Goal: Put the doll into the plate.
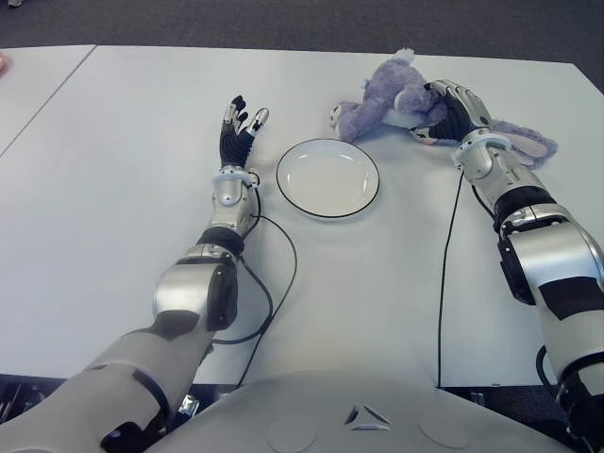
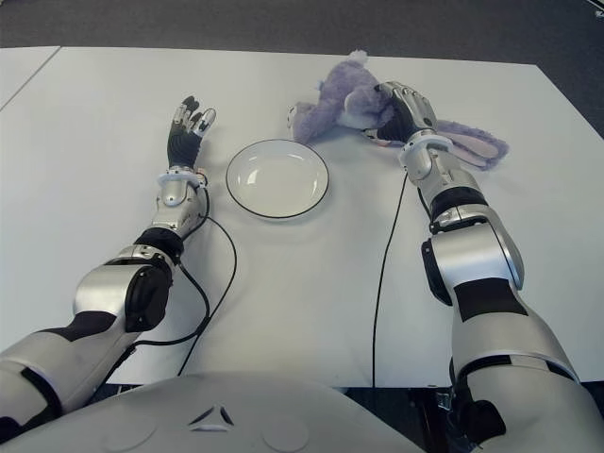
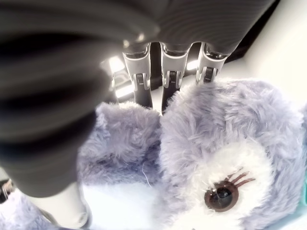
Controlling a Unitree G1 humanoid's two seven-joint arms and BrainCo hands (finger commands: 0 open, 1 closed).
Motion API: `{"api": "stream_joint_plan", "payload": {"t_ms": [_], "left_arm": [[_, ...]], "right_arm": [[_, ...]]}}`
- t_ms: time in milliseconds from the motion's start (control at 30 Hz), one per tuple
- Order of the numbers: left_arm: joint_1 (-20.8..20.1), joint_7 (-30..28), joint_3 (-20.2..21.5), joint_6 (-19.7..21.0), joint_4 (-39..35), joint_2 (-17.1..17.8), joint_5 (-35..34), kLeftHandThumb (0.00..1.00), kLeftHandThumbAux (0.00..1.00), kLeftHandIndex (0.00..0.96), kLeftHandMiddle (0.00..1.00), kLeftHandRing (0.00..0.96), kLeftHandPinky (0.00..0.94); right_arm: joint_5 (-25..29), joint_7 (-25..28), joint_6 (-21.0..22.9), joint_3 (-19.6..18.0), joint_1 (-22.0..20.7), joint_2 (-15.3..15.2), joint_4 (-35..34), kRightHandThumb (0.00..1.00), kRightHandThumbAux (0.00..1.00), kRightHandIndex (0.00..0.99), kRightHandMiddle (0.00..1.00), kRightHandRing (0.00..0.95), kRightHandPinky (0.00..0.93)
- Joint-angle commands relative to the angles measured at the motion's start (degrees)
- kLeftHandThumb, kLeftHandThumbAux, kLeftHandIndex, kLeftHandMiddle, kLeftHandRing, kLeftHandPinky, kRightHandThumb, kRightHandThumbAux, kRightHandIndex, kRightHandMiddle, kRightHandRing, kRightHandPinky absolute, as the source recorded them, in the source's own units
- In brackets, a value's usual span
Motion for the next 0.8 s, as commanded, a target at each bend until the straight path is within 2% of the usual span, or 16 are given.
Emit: {"api": "stream_joint_plan", "payload": {"t_ms": [33,233,500,600,700,800], "left_arm": [[12.12,-0.91,1.32,6.07,8.23,-2.3,-0.78,0.0,0.495,0.106,0.088,0.079,0.072],[11.9,-1.19,1.46,6.6,8.29,-2.3,-0.91,0.0,0.485,0.103,0.086,0.075,0.063],[11.92,-3.09,3.14,4.95,8.21,-2.57,-2.32,0.0,0.49,0.107,0.083,0.068,0.061],[11.73,-2.66,3.47,6.47,8.3,-2.34,-1.98,0.0,0.491,0.109,0.081,0.068,0.063],[11.86,-2.5,3.57,6.48,8.3,-2.31,-1.59,0.0,0.493,0.11,0.081,0.068,0.064],[11.83,-2.38,3.54,6.27,8.26,-2.36,-1.38,0.0,0.495,0.109,0.081,0.067,0.065]], "right_arm": [[-2.29,2.7,3.2,1.79,1.53,-2.21,2.29,0.243,0.813,0.207,0.178,0.148,0.157],[-2.76,3.21,4.72,2.33,0.95,-3.22,2.54,0.267,0.827,0.225,0.184,0.148,0.154],[-2.92,3.49,6.02,2.27,1.01,-4.07,2.71,0.29,0.823,0.24,0.197,0.16,0.176],[-1.87,5.02,7.74,1.11,1.84,-4.59,3.04,0.302,0.817,0.238,0.199,0.163,0.175],[-1.09,6.03,8.71,0.32,1.96,-4.15,3.07,0.33,0.807,0.239,0.206,0.178,0.207],[0.45,7.14,11.0,-1.39,3.01,-2.15,3.21,0.366,0.794,0.233,0.211,0.191,0.226]]}}
